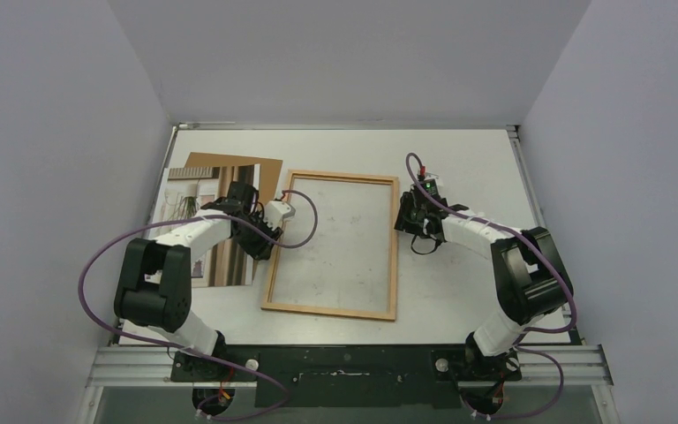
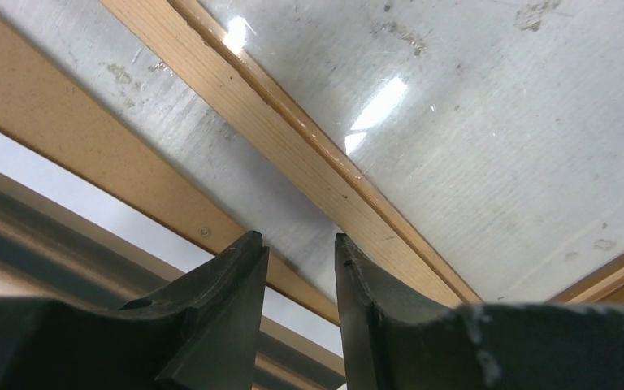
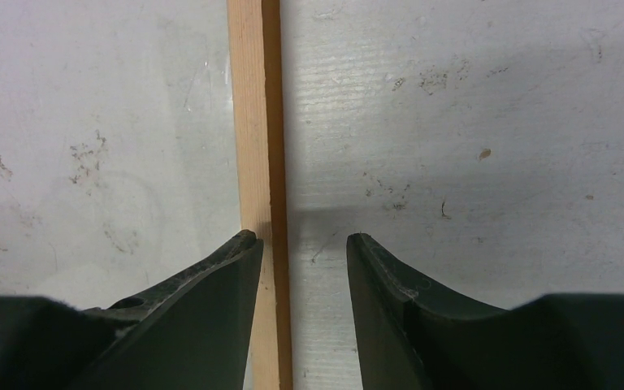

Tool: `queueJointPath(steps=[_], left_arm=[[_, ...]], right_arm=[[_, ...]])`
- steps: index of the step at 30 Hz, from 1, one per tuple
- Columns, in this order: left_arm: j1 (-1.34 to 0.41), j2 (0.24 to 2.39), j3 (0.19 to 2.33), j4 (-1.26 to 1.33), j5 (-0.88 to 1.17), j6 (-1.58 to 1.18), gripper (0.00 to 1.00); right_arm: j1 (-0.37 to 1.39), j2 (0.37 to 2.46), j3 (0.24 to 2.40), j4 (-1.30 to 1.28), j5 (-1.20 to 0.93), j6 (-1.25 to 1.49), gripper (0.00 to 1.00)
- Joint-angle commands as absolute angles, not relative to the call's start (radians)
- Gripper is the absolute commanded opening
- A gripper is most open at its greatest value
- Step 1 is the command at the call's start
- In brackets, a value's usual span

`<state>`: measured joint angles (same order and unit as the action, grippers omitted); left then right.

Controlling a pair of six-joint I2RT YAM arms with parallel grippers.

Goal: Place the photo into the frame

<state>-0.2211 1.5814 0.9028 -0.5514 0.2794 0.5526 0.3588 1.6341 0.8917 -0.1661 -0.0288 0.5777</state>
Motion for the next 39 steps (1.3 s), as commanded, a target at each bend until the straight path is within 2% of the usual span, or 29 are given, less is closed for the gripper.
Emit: queueJointPath(steps=[1, 25, 30, 34, 35, 39], left_arm=[[-0.233, 1.597, 0.948, -0.539, 0.365, 0.533, 0.34], [-0.277, 1.714, 1.129, -0.472, 0.382, 0.473, 0.32], [-0.176, 1.637, 1.225, -0.625, 0.438, 0.493, 0.44], [-0.017, 1.582, 1.328, -0.785, 0.471, 0.558, 0.56], [0.026, 1.569, 1.34, -0.818, 0.459, 0.589, 0.63], [0.206, 1.531, 1.32, -0.873, 0.382, 0.674, 0.65]], right_arm=[[0.354, 1.614, 0.907, -0.145, -0.018, 0.58, 0.44], [0.315, 1.46, 0.918, -0.265, 0.031, 0.591, 0.45], [0.331, 1.422, 0.943, -0.287, 0.052, 0.603, 0.51], [0.405, 1.399, 0.979, -0.307, 0.118, 0.614, 0.58], [0.43, 1.396, 0.996, -0.312, 0.133, 0.62, 0.6], [0.555, 1.408, 1.034, -0.264, 0.149, 0.658, 0.68]])
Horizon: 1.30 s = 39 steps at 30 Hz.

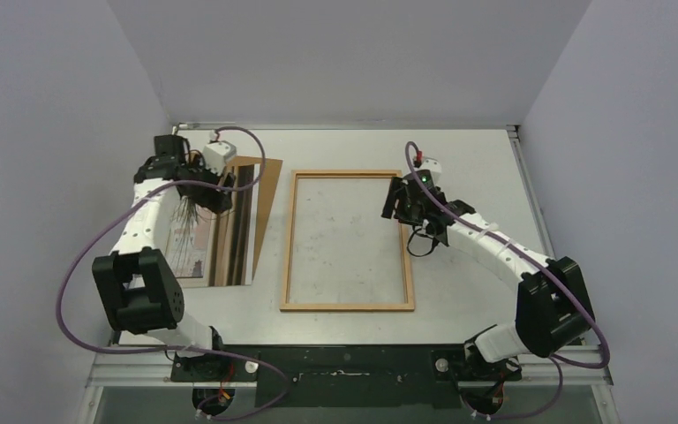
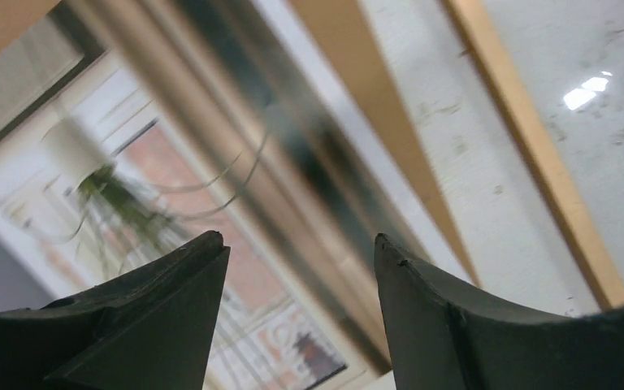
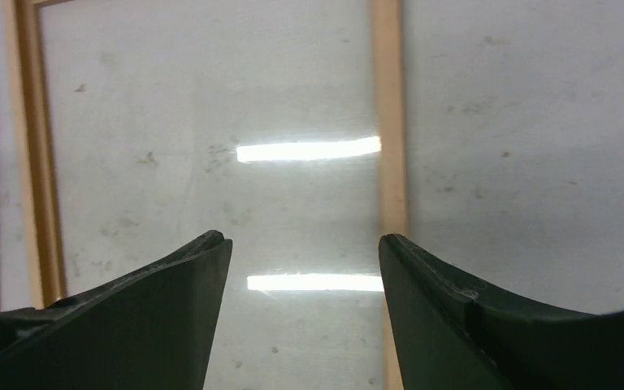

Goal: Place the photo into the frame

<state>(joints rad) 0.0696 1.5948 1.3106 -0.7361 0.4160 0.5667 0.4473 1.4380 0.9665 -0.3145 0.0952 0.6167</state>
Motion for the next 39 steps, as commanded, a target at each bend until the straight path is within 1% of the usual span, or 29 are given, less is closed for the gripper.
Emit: queueJointPath(steps=[1, 5, 8, 11, 14, 18, 21, 24, 29, 32, 36, 39], left_arm=[[0.253, 1.53, 1.312, -0.884, 0.373, 0.689, 0.65], [0.43, 1.547, 1.292, -0.899, 0.325, 0.704, 0.67], [0.525, 1.563, 1.251, -0.844, 0.296, 0.714, 0.67], [0.588, 1.605, 1.236, -0.801, 0.279, 0.736, 0.66], [0.622, 1.663, 1.264, -0.811, 0.286, 0.745, 0.66], [0.638, 1.708, 1.269, -0.79, 0.299, 0.765, 0.66], [0.64, 1.729, 1.263, -0.766, 0.314, 0.774, 0.68], [0.639, 1.766, 1.267, -0.761, 0.317, 0.776, 0.67], [0.642, 1.809, 1.254, -0.711, 0.289, 0.782, 0.59], [0.646, 1.816, 1.261, -0.724, 0.301, 0.785, 0.56], [0.646, 1.79, 1.263, -0.704, 0.288, 0.784, 0.56], [0.646, 1.772, 1.249, -0.621, 0.221, 0.768, 0.57]], right_arm=[[0.6, 1.426, 1.054, -0.257, 0.157, 0.662, 0.69], [0.774, 1.561, 1.197, -0.233, 0.186, 0.665, 0.7], [0.889, 1.699, 1.315, -0.199, 0.167, 0.664, 0.69], [0.98, 1.868, 1.485, -0.21, 0.152, 0.651, 0.69], [1.036, 2.025, 1.676, -0.246, 0.13, 0.646, 0.69], [1.069, 2.179, 1.802, -0.263, 0.102, 0.659, 0.72], [1.074, 2.231, 1.843, -0.259, 0.082, 0.668, 0.72], [1.071, 2.26, 1.867, -0.247, 0.056, 0.681, 0.73], [1.066, 2.319, 1.911, -0.239, 0.008, 0.713, 0.73], [1.068, 2.33, 1.905, -0.218, -0.038, 0.729, 0.73], [1.061, 2.331, 1.878, -0.178, -0.062, 0.744, 0.73], [1.053, 2.335, 1.862, -0.156, -0.081, 0.762, 0.73]])
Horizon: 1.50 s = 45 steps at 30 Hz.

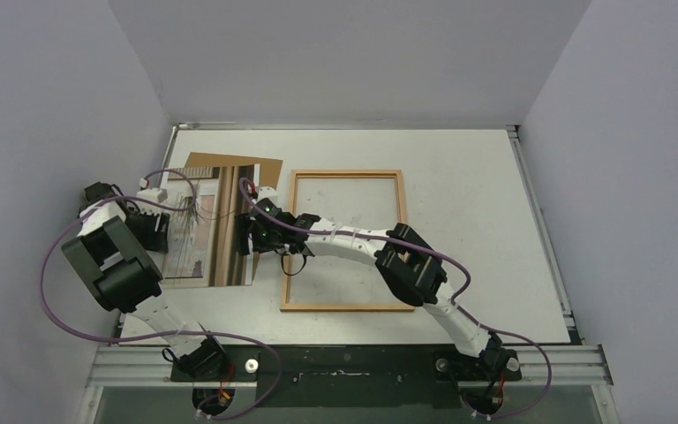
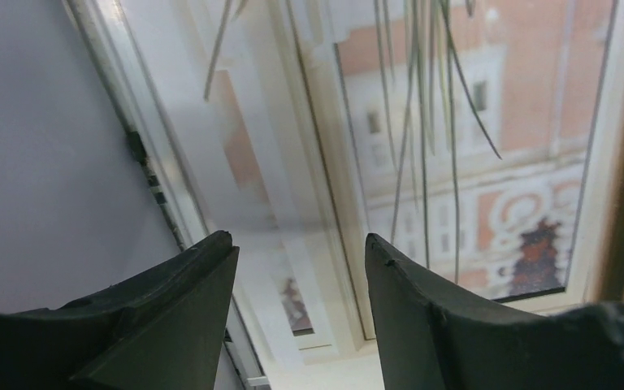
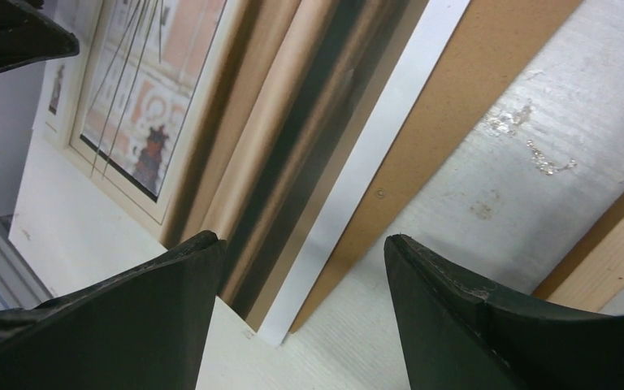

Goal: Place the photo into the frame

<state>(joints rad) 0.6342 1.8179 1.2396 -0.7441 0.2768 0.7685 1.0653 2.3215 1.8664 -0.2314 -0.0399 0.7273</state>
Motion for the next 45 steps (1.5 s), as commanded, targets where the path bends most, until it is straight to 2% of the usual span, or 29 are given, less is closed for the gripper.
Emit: queueJointPath(steps=[1, 9, 14, 23, 35, 42, 45], left_arm=[[0.646, 1.771, 1.246, -0.596, 0.2, 0.76, 0.57], [0.634, 1.77, 1.16, -0.39, 0.05, 0.738, 0.57], [0.613, 1.784, 1.103, -0.36, 0.037, 0.757, 0.56], [0.59, 1.773, 1.057, -0.46, 0.14, 0.77, 0.55], [0.559, 1.722, 0.989, -0.589, 0.252, 0.772, 0.53], [0.572, 1.688, 1.08, -0.783, 0.373, 0.776, 0.54], [0.584, 1.652, 1.145, -0.815, 0.363, 0.773, 0.56]], right_arm=[[1.05, 2.338, 1.858, -0.148, -0.089, 0.767, 0.73], [1.034, 2.349, 1.837, -0.104, -0.121, 0.785, 0.73], [1.012, 2.374, 1.823, -0.051, -0.172, 0.823, 0.73], [1.007, 2.372, 1.8, -0.044, -0.178, 0.833, 0.73], [1.008, 2.298, 1.662, -0.008, -0.165, 0.855, 0.72], [1.007, 2.251, 1.63, -0.021, -0.125, 0.842, 0.72], [1.008, 2.231, 1.625, -0.03, -0.105, 0.83, 0.72]])
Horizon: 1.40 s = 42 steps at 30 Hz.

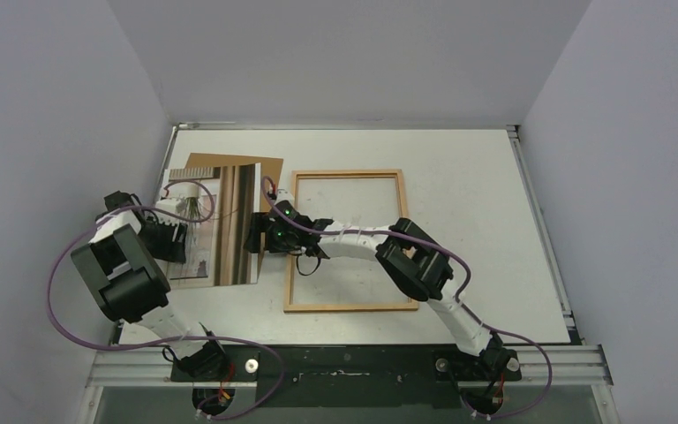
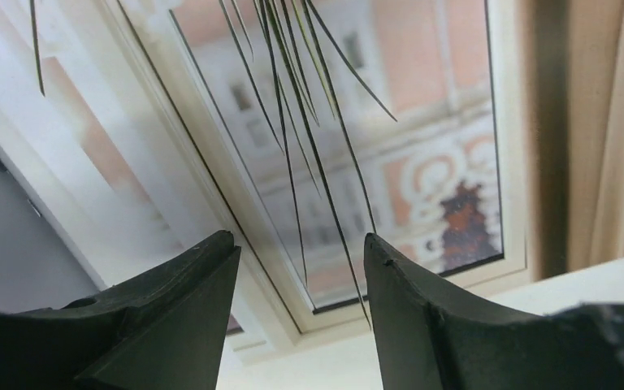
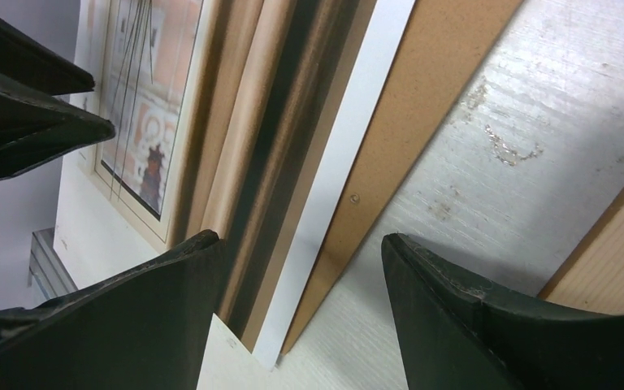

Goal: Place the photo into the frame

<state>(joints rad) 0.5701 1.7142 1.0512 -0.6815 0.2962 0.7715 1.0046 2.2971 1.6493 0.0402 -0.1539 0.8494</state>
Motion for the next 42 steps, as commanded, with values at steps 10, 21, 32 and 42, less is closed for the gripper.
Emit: queueJointPath(steps=[10, 21, 32, 42], left_arm=[[0.623, 1.628, 1.06, -0.528, 0.051, 0.84, 0.54], [0.767, 1.787, 1.242, -0.907, 0.311, 0.771, 0.6], [0.78, 1.753, 1.079, -0.774, 0.269, 0.75, 0.61], [0.754, 1.599, 0.962, -0.621, 0.219, 0.745, 0.61]], right_arm=[[1.019, 2.216, 1.603, -0.034, -0.117, 0.828, 0.73], [1.031, 2.195, 1.622, -0.038, -0.126, 0.813, 0.73], [1.039, 2.188, 1.597, -0.009, -0.131, 0.815, 0.73], [1.046, 2.17, 1.553, 0.037, -0.136, 0.82, 0.72]])
